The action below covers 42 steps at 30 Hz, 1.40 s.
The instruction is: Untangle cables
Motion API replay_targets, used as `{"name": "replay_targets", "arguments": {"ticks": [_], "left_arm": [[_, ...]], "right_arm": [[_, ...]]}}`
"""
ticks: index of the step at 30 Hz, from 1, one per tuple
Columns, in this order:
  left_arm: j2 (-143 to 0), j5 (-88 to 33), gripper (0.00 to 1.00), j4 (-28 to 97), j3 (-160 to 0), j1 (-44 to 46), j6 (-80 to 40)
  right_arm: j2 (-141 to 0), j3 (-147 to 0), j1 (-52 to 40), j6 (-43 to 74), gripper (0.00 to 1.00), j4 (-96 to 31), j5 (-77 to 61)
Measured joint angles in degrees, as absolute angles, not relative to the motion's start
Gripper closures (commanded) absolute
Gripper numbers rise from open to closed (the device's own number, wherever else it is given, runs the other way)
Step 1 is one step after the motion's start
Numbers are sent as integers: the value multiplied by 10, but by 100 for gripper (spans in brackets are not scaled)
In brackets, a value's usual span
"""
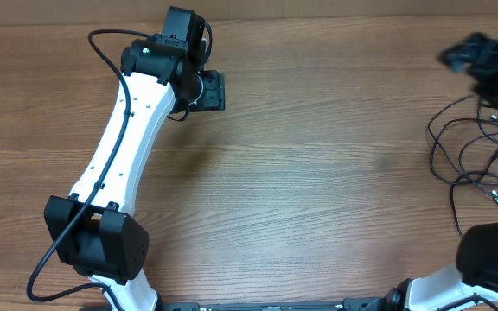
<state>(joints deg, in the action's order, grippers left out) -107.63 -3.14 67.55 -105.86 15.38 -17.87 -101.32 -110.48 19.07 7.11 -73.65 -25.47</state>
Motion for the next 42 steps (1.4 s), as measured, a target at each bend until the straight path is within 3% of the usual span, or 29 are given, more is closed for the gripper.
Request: {"name": "replay_targets", "arguments": {"ticks": [4, 9, 14, 22, 28, 33, 42], "left_arm": [[-1076, -8, 25, 673, -1059, 145, -179], [-1076, 1, 6, 697, -1059, 95, -182], [-1076, 8, 4, 813, -1059, 18, -206], [-1076, 15, 5, 959, -1059, -13, -208], [-1063, 15, 5, 964, -1027, -12, -193], [-936, 16, 4, 867, -907, -12, -189], [-552, 18, 0, 631, -648, -12, -173]], "right_arm": [[-1014, -1105, 107, 39, 0, -741, -251], [-1040, -1105, -27, 20, 0, -766, -165], [-1060, -1105, -70, 19, 0, -804, -112], [-1061, -1105, -68, 37, 0, -916, -86], [-1061, -1105, -68, 42, 0, -967, -70], [-1018, -1051, -68, 44, 0, -882, -66], [-707, -796, -68, 44, 0, -661, -49]]}}
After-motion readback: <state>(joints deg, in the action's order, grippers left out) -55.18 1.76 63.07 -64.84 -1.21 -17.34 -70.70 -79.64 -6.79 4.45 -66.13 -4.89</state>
